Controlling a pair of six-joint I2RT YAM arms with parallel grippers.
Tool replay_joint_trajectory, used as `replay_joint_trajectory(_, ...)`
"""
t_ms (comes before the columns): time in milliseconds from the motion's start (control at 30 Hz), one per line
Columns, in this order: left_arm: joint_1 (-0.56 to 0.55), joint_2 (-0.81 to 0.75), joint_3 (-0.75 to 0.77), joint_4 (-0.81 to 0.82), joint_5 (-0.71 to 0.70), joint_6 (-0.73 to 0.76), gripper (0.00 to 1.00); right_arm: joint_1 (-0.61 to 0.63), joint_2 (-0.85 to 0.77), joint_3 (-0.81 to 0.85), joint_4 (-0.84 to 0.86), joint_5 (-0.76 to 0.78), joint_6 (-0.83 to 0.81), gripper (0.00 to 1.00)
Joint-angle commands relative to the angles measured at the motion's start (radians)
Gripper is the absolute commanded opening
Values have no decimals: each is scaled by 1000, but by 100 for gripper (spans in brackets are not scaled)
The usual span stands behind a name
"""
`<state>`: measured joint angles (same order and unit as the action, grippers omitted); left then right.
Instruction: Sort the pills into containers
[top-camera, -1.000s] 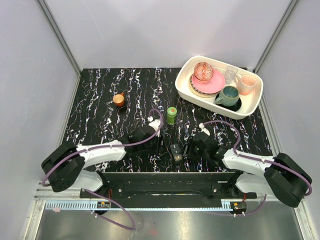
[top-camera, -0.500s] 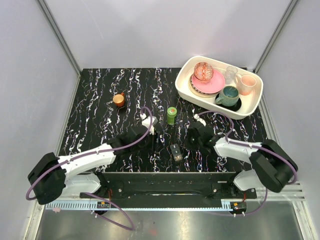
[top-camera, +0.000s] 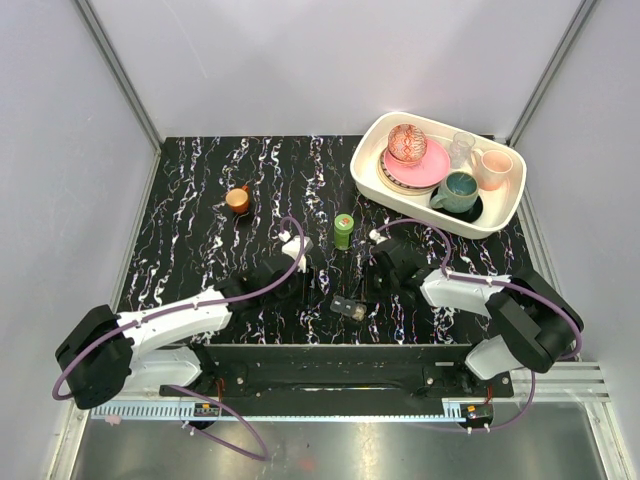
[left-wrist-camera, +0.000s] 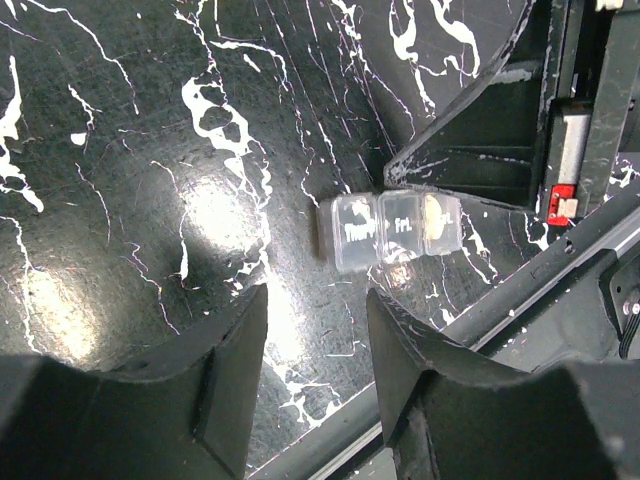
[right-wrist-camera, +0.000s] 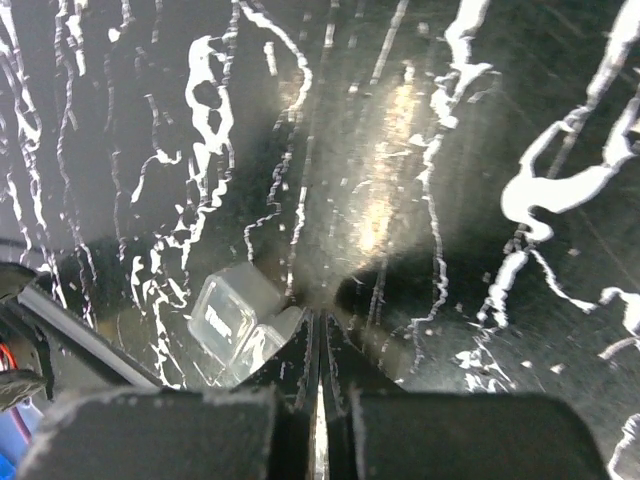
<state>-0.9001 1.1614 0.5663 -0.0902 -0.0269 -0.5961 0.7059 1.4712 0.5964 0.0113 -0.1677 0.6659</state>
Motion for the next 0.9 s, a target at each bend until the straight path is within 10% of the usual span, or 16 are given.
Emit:
replay_joint_trajectory(0, -3, 0, 3, 27, -13, -7, 49, -3, -9, 19, 59, -127, -92, 0)
replay_joint_trajectory(267, -3, 4, -14, 40, -7, -18, 49, -5, -15, 31, 61, -93, -95, 0)
replay_joint_trajectory(533, -5, 23, -46, 130, 22, -45, 51, -3, -152, 23, 26, 46, -66, 41)
replay_joint_trajectory(867, -3, 112, -48, 303, 137, -59, 59, -5, -397, -66, -116, 146, 32, 49)
